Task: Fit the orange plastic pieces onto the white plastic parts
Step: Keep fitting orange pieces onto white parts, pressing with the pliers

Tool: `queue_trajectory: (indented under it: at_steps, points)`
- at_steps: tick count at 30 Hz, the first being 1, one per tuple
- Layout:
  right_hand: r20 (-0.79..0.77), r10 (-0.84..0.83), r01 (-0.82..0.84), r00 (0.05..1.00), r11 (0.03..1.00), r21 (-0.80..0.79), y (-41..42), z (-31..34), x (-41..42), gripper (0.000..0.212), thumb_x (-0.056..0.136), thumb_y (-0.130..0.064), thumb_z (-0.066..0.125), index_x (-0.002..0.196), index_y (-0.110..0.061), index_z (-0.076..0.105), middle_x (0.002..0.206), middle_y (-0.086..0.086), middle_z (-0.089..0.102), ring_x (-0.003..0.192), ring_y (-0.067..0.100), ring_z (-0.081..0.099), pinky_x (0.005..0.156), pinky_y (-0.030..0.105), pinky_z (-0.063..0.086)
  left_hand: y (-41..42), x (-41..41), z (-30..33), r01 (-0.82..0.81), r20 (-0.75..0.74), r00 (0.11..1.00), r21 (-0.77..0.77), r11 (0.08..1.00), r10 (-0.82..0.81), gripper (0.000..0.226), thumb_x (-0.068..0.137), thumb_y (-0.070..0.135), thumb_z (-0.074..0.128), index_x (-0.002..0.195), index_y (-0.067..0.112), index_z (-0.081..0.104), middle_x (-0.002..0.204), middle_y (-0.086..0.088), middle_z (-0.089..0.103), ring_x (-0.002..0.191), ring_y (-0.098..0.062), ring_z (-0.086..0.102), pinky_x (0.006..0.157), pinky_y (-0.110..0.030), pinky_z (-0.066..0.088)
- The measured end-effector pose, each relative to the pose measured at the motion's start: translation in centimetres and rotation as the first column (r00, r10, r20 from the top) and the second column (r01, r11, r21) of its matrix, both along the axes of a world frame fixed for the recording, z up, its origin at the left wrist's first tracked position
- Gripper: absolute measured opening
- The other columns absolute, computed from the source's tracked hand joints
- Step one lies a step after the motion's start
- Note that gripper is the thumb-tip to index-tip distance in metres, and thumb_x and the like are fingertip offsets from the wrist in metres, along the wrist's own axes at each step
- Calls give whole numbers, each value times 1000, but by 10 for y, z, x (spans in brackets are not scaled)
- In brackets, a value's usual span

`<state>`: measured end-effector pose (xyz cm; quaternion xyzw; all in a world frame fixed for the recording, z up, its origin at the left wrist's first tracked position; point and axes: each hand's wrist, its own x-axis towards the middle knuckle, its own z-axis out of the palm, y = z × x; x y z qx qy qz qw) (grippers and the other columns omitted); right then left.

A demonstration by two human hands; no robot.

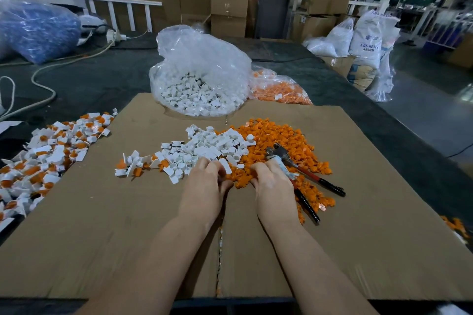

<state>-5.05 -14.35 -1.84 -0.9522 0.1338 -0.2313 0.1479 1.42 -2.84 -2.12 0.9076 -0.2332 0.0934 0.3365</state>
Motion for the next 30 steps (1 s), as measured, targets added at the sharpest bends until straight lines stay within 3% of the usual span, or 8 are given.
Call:
queue_trajectory:
  at_steps: [6, 13, 23, 28, 30]
  points:
    - [50, 35, -35, 998, 999, 4, 2, 1, -1, 31, 79, 12, 60, 105, -3, 64, 97, 12, 60, 87, 26, 58, 75, 34, 51, 0, -2, -1, 14, -3, 1000, -33, 999, -14, 14, 85, 20, 66, 94, 12, 60, 91, 7, 43, 78, -11, 45, 63, -15, 28]
    - [38, 7, -7, 999, 1000, -18, 1, 1, -2, 20, 84, 6, 57, 99, -7, 63, 95, 8, 60, 89, 22, 56, 76, 30, 46, -8, -6, -2, 67, 11, 998, -116, 991, -66, 22, 87, 14, 63, 108, 15, 64, 96, 6, 48, 85, -7, 49, 73, -9, 28]
    - [40, 24, -23, 999, 999, -33, 2, 0, -2, 16, 82, 5, 59, 91, -7, 64, 90, 7, 59, 87, 21, 55, 72, 33, 49, -5, -7, -1, 96, 10, 995, -79, 992, -96, 19, 87, 16, 63, 105, 13, 67, 90, 6, 44, 87, -15, 54, 68, -12, 29]
    - [71, 27, -25, 997, 999, -27, 2, 0, -2, 15, 80, 6, 63, 88, -6, 65, 86, 8, 61, 83, 23, 57, 69, 33, 51, -6, -7, -1, 93, -2, 996, -127, 988, -94, 23, 86, 17, 64, 109, 14, 64, 95, 6, 46, 91, -11, 55, 78, -12, 35]
    - [73, 29, -27, 997, 999, -31, 2, 0, -2, 15, 80, 6, 63, 89, -6, 65, 87, 8, 61, 83, 23, 57, 69, 34, 52, -6, -7, -1, 73, 9, 997, -144, 987, -73, 24, 87, 17, 63, 111, 13, 64, 96, 5, 44, 93, -10, 50, 78, -9, 30]
